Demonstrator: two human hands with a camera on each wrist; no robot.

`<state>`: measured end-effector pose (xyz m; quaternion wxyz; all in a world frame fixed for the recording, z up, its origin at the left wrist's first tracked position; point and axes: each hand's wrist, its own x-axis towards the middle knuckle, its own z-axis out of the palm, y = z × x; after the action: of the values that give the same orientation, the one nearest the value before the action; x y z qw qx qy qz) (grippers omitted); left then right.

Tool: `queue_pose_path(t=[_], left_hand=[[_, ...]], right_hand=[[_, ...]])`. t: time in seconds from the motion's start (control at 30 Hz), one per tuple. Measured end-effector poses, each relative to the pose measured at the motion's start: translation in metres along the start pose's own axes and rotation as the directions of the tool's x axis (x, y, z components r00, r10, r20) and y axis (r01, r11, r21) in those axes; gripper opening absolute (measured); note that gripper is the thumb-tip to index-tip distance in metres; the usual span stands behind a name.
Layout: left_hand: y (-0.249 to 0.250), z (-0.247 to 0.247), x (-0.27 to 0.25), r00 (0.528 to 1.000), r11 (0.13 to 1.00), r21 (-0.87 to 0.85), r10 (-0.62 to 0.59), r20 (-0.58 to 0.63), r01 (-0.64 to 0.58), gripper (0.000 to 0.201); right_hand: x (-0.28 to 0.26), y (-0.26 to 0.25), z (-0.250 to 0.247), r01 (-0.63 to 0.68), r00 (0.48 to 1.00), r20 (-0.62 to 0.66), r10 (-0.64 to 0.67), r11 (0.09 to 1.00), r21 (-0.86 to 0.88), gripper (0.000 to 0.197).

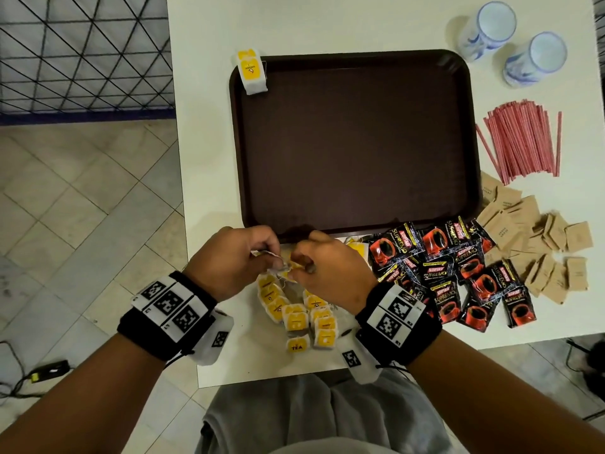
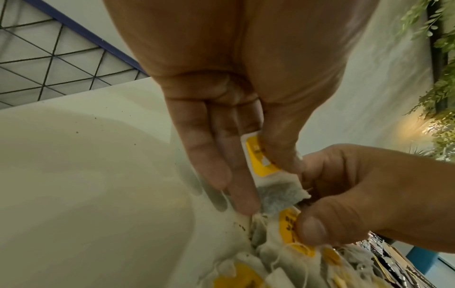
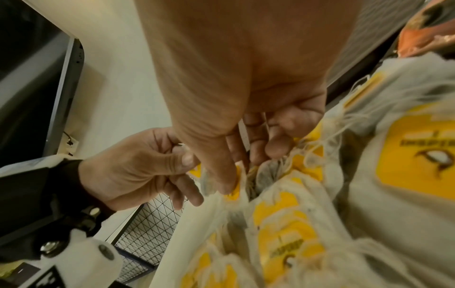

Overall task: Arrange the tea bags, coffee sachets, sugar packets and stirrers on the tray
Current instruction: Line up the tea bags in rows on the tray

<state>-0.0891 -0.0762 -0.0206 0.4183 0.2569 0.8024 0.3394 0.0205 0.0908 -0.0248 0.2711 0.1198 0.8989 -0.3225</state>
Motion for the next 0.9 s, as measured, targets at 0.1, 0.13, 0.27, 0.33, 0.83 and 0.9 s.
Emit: queue_pose_path(t=[0.1,0.13,0.27,0.33,0.83,0.9], left_hand=[[0.003,-0.004,0.002,1.0,0.997,-0.07,-0.013,-0.002,0.013,0.013],[0.003,-0.006,0.003,1.0,0.996,-0.089,-0.02,-0.011,0.019,0.013],[0.007,-0.024,0.012,0.999,0.996,-0.092,-0.023,-0.042,0.019,0.02],[0.011,-0.042,0.025,1.0,0.999,-0.054,0.007,-0.027,-0.008,0.018],[0.026,-0.129,0.164,0.974,0.952,0.304,0.035,-0.224,0.036,0.009],[0.026,-0.13,0.175,0.972,0.942,0.333,0.04,-0.23,0.04,0.009]], right_hand=[[0.001,-0.003,0.006,0.015,1.0,-0.008,-0.015,1.0,-0.026,0.019],[0.0,-0.004,0.009,0.024,1.0,-0.017,-0.025,0.999,-0.023,0.015],[-0.012,-0.004,0.013,0.06,0.996,-0.069,-0.056,0.997,0.044,0.004],[-0.013,-0.004,0.008,0.065,0.995,-0.081,-0.056,0.992,0.112,0.003],[0.018,0.002,-0.05,0.08,0.996,-0.073,-0.054,0.908,0.412,0.006],[0.035,0.005,-0.059,0.09,0.994,-0.096,-0.055,0.908,0.409,0.009]])
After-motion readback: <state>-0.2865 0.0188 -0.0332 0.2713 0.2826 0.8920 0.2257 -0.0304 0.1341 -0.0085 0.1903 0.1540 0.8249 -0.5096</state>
